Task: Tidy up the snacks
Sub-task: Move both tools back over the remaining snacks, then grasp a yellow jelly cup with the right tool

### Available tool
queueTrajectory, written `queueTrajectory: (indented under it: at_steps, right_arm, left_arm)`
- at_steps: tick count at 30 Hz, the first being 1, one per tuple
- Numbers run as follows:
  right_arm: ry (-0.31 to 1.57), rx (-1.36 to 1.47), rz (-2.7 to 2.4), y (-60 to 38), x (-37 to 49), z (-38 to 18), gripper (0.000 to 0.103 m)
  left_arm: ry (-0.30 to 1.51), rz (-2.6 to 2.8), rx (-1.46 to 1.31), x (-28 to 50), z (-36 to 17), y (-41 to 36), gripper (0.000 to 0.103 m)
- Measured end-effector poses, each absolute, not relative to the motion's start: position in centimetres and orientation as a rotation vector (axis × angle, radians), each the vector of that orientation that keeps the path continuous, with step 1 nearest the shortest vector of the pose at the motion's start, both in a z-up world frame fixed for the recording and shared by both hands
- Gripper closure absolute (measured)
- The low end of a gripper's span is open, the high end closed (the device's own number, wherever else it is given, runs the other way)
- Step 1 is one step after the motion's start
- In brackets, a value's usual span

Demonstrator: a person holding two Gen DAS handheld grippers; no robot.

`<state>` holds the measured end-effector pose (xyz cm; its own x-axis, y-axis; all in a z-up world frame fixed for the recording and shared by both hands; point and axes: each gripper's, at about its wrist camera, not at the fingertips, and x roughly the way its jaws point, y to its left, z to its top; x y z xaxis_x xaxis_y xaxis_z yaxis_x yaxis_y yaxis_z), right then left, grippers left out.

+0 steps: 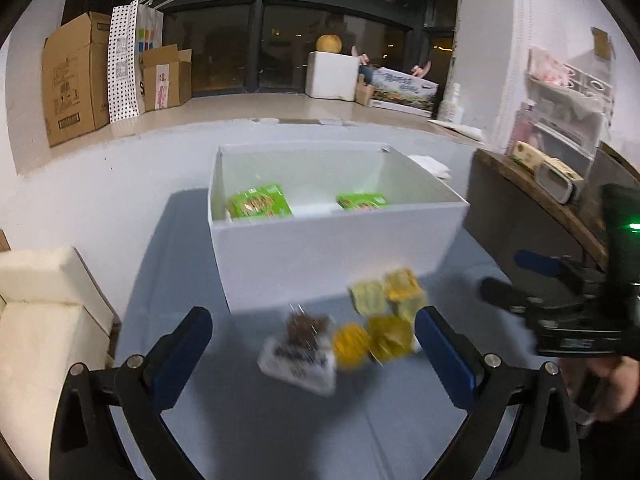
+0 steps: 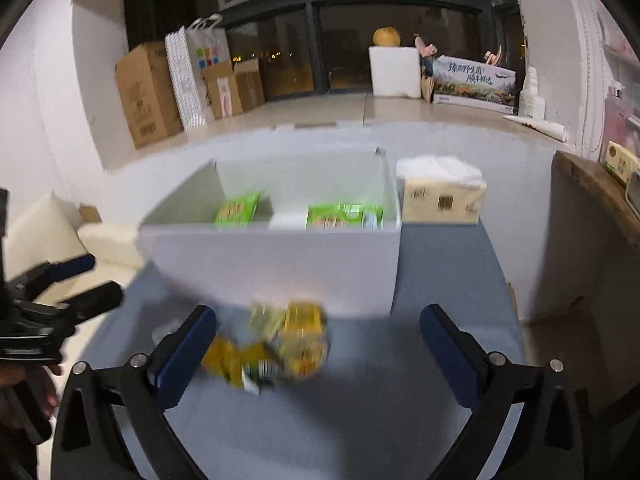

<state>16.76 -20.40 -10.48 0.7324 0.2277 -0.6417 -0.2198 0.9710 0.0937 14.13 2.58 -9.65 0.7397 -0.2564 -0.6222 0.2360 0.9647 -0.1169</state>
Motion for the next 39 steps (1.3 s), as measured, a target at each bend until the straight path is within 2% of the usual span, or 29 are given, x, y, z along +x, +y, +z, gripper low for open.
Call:
queueTrajectory:
  at_steps: [7,13,17,23,24,25,39]
  right_arm:
    - [0.769,-0.011,0.278,-19.2,18.4,-13.6,0.000]
    - [0.834,0.036,0.264,-18.6,22.3,-15.8,0.002]
    - [0.893,0.094,0.260,-18.8,24.5,-17.3,0.020]
    - [0.915,0.082,0.269,-18.0,25.5,-18.4,0.033]
    - [0.921,0.074,0.268,-17.8,25.6,-18.5,0.048]
    - [0.937,0.072,0.269,-17.7,25.8,-18.7,0.057]
    - [0.825,-0.002,0.290,-17.7,22.5,-15.7,0.057]
  left_arm:
    - [0.699,-0.277,-0.060,8.8,-11.5,2.3,0.000]
    - [0.745,-0.264,-0.084,7.9,-13.2,2.9,0.000]
    - [0.747,-0.250,-0.084,7.9,-13.4,3.6,0.000]
    - [0.764,-0.237,-0.103,8.4,-13.9,4.3,0.000]
    - [0.767,-0.235,-0.103,8.5,-14.0,4.3,0.000]
    - [0.767,-0.237,-0.103,8.5,-14.0,4.3,0.000]
    - [0.763,-0.239,-0.094,10.4,-13.6,3.1,0.000]
